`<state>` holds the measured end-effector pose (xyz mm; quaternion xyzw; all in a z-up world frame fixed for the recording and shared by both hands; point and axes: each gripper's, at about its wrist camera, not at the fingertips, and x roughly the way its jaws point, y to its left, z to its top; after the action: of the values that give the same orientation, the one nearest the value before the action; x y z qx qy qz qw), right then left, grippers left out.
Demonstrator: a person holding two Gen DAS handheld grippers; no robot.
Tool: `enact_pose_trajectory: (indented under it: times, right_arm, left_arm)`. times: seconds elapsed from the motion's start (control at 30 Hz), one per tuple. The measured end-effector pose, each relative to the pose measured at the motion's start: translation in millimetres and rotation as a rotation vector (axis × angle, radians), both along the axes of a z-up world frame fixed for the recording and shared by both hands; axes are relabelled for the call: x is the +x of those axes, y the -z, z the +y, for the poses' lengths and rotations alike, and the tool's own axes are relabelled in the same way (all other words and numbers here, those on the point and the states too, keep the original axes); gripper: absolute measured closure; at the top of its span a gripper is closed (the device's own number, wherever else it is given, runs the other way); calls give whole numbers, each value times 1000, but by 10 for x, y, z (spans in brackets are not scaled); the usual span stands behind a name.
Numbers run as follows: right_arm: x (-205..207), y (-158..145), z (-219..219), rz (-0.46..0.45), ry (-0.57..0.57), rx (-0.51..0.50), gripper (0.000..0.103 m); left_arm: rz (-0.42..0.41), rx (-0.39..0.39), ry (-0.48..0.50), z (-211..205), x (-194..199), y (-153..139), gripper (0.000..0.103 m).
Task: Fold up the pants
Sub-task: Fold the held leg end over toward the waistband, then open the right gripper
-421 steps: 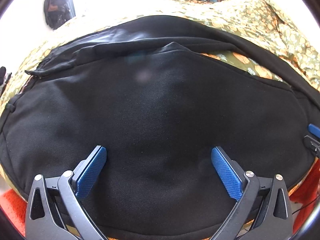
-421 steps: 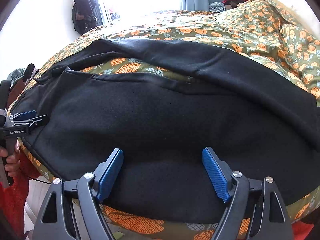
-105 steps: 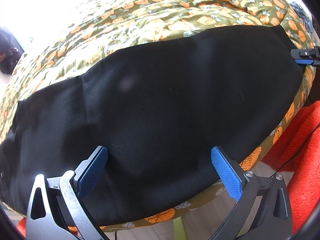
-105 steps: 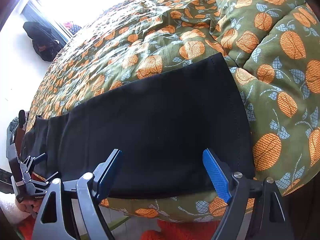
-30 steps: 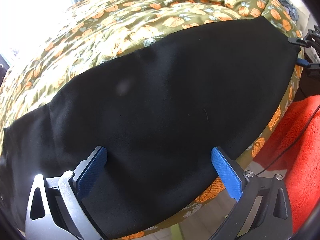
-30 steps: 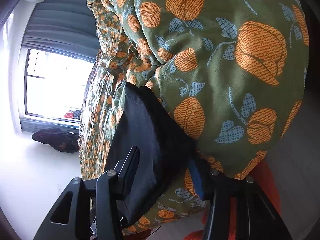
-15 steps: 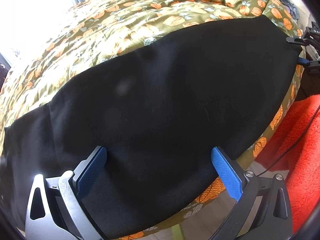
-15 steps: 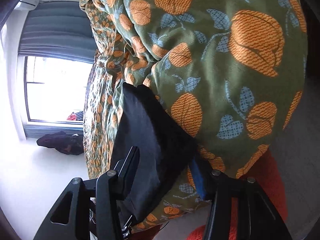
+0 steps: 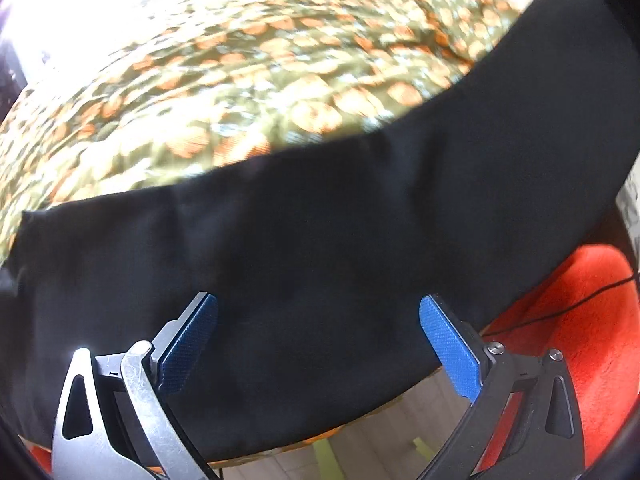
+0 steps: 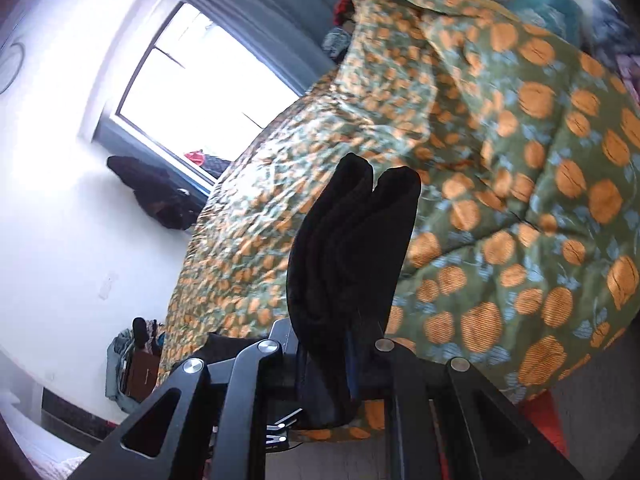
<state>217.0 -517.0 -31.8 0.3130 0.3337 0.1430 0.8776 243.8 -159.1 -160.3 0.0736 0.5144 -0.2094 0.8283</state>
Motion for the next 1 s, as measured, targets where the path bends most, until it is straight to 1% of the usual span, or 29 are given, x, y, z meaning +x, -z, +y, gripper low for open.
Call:
enact_pose_trajectory:
  times: [0.07,0.13,0.2,0.27,0.33,0.37,0.43,0.47,0.5,0.53,0.57,0.6,0.63,0.67,0.7,0.73,0.77,0.8,0.87,0.9,0.93,1.0]
  right_arm:
    - [82,-294,466,-64,-80,-9,87]
    - [178,-461,979,-106,-159,-12,87]
    - [292,-491,1519,-131,-235,-13,87]
    - [388,-354,2098,-138,-308,-31,87]
    - [491,-68,2677,-118,-370,-32,87]
    - [522,115,2970,-119,-393,-51,87]
    - [508,572,3519,-136,-427,-137,86]
    - [482,851,3775,-136,-457,-185,80]
    - [473,1174,3986,-90,-498,-224,67]
    - [475,1501,4140,-8,-544,-263,58]
    - [446,1790,4189,70,-574,-274,52]
    - [364,1954,4156,113,-577,-264,52]
    - [270,2009,4059,115,-572,-260,52]
    - [160,1978,3950,92,-577,-272,49]
    - [69,1893,3831,49,-581,-304,38]
    - [-12,1781,3690,-8,-572,-344,33]
    - [-98,1654,3543,-64,-554,-383,23]
    - [-184,1558,3385,-114,-532,-416,16]
    - [-323,1437,3114,-174,-486,-481,14]
    - [-387,1427,3008,-184,-463,-512,14]
    - [-429,1418,2942,-184,-440,-539,14]
    - [-526,1482,2805,-174,-401,-554,14]
  left_arm:
    - [-39,-37,-97,502,108,-240,2]
    - [-74,-71,-204,1027,183,-443,2]
    - [-105,-101,-316,1562,202,-595,2]
    - [-131,-116,-424,2064,166,-686,2]
    - [-133,-123,-526,2576,119,-694,2]
    - [-123,-126,-567,2797,106,-642,2]
    - [-89,-132,-643,3159,36,-520,2]
    - [-74,-135,-670,3273,-49,-450,2]
    - [-57,-138,-689,3379,-109,-384,2]
    - [-44,-136,-698,3396,-201,-321,2]
    - [-32,-136,-699,3395,-273,-271,2]
    - [-25,-140,-692,3353,-334,-246,2]
    - [-23,-148,-675,3318,-383,-227,2]
    - [-23,-156,-651,3229,-433,-224,2]
    - [-26,-169,-621,3153,-458,-210,2]
    - [-31,-187,-585,3045,-475,-225,2]
    - [-39,-214,-537,2905,-483,-255,3]
    - [-45,-239,-489,2771,-479,-276,4]
    - [-52,-290,-365,2434,-466,-329,11]
    - [-53,-300,-309,2289,-467,-348,18]
    - [-54,-297,-262,2138,-462,-354,21]
    - [-55,-268,-227,1933,-449,-329,21]
